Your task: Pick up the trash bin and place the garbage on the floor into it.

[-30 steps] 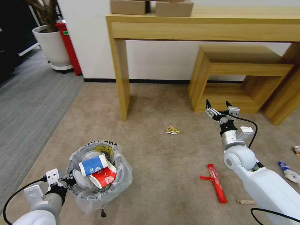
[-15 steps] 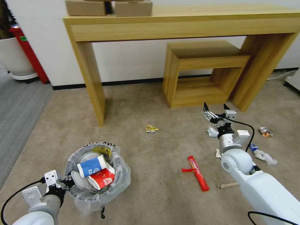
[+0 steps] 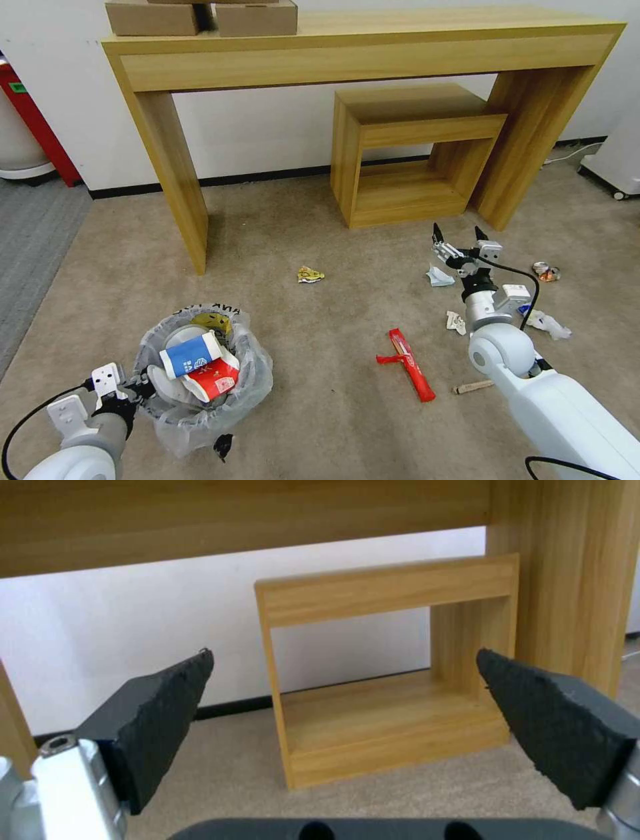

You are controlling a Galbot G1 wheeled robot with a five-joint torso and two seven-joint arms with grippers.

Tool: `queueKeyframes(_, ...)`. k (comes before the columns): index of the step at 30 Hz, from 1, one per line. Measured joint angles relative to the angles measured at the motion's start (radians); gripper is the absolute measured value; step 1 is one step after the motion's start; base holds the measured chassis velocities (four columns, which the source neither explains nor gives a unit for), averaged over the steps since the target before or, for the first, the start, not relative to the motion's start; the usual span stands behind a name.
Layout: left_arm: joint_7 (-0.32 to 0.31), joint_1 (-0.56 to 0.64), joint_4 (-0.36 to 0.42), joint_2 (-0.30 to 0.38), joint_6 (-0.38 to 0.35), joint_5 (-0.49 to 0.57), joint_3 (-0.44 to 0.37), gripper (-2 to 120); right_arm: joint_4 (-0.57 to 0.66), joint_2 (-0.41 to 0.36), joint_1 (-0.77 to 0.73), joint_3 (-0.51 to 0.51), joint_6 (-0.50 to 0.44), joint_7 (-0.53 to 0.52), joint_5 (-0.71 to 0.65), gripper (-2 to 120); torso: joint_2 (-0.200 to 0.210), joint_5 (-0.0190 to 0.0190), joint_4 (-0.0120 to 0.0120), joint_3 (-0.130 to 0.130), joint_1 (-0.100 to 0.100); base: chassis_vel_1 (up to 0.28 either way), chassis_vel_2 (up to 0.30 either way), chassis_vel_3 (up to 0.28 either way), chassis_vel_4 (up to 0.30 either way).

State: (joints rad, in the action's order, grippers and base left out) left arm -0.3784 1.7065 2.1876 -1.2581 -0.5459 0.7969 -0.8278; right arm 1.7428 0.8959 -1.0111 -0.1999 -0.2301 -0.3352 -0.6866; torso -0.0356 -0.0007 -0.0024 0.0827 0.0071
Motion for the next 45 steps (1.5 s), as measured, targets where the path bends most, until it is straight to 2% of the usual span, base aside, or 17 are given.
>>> queueKeyframes(24, -0.006, 0.015, 0.010, -0.013, 0.008, -0.006, -0.001, 1, 0.003, -0.001, -0.009, 0.002, -0.002, 0.025, 0.005, 100, 0.000, 0.0001, -0.0002, 0.000, 0.000, 0.000, 0.000, 0.000, 0.000)
queueKeyframes(45, -0.006, 0.020, 0.015, -0.017, 0.014, -0.011, 0.000, 1, 0.014, -0.002, -0.012, 0.004, 0.000, 0.033, 0.010, 100, 0.000, 0.0000, -0.0001, 0.000, 0.000, -0.065, 0.061, 0.058, -0.070)
